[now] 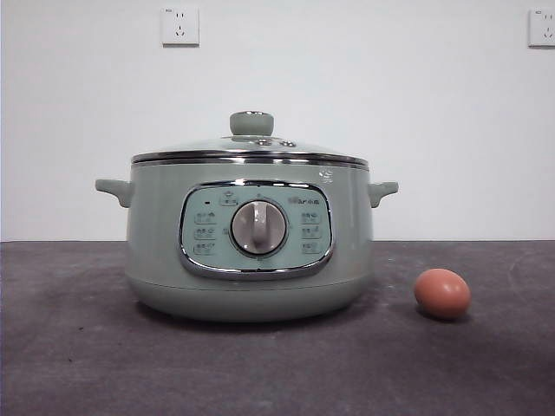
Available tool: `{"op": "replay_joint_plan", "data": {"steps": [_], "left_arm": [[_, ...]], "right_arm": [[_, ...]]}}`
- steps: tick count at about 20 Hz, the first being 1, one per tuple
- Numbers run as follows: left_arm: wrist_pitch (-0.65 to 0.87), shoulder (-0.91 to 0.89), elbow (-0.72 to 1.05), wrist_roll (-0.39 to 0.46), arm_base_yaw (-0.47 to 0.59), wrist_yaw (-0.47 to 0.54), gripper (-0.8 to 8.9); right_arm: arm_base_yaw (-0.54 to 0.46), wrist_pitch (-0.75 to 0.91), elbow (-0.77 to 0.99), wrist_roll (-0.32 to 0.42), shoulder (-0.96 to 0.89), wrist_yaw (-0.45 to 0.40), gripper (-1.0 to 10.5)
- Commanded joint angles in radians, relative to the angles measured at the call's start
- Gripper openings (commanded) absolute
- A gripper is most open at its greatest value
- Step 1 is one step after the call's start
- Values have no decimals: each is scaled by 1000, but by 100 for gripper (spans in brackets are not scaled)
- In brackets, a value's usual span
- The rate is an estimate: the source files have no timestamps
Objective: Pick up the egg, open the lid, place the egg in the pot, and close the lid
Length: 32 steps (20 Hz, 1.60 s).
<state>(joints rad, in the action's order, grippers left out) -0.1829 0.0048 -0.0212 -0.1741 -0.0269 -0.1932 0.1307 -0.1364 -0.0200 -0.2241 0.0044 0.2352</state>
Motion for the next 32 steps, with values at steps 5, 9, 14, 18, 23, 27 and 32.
{"op": "replay_joint_plan", "data": {"steps": [5,9,14,18,23,27,32], "left_arm": [[-144,-2,-93,-67,2,-52,-8],[-177,11,-178,-112,2,-99,-7],[-209,67,-308,-139,2,-156,-7],[-303,161,-444,-81,2,-209,-7],[-463,306,-607,27,2,-335,-7],[-594,401,-705,116,1,-418,-7],[-784,481,-807,235,0,-470,-8]], "right_arm": [[2,-7,-121,-123,24,1,-12],[2,-94,-253,-116,97,1,-12],[2,-285,-446,-9,232,20,-12],[3,-463,-620,107,367,59,-12],[3,-692,-819,249,526,165,-12],[3,-842,-928,343,621,293,-12],[4,-1037,-1007,427,706,336,-11]]}}
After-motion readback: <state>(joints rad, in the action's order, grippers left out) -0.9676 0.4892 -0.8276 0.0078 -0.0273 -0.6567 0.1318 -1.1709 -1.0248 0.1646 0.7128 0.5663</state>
